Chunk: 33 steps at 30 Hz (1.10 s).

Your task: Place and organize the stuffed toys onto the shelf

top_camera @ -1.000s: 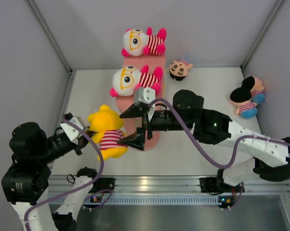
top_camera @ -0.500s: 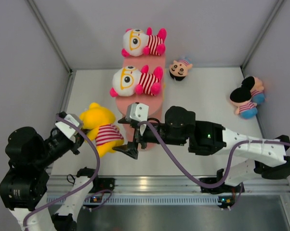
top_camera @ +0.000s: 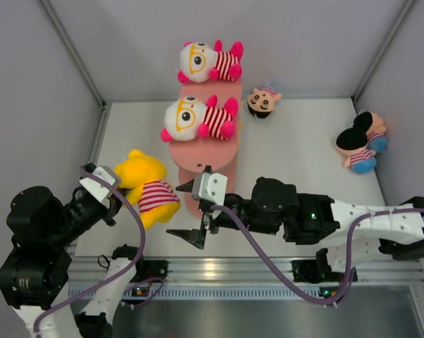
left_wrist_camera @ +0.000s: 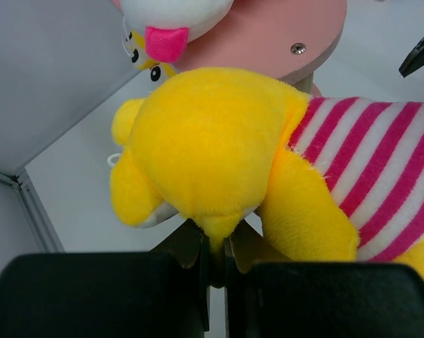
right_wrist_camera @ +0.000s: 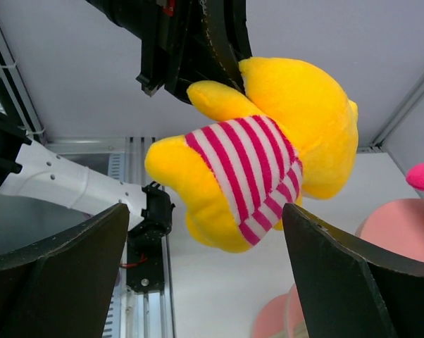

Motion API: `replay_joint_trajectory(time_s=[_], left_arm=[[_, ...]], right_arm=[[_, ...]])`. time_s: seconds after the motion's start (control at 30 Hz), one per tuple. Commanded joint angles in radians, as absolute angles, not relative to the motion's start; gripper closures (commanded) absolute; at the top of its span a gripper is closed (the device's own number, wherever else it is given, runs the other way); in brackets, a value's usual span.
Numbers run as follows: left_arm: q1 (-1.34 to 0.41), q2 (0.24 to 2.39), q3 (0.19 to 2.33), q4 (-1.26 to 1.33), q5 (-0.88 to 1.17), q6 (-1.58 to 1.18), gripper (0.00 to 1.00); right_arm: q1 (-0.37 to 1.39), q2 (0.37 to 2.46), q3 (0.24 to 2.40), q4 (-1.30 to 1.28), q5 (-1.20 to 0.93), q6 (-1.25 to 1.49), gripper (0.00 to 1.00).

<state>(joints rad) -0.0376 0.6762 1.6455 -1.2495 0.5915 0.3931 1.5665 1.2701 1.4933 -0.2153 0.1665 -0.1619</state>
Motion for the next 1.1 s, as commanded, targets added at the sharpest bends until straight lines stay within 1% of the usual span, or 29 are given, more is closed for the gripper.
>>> replay_joint_trajectory(time_s=[0.0,0.83,1.07], left_arm=[[-0.038,0.669,1.672,-1.201,0.594,0.373,1.00],[-0.035,0.666,1.670,-1.201,0.597,0.368,1.00],[-0.034,0.661,1.675,-1.201,0.592,0.370,1.00]], right_arm=[[1.588,1.250,1.491,-0.130,0.236,-0.184,0.10],[1.608,1.279,1.488,-0.083,0.189,-0.158,0.08],[1.608,1.289,1.467,-0.072,0.411,-0.140,0.08]])
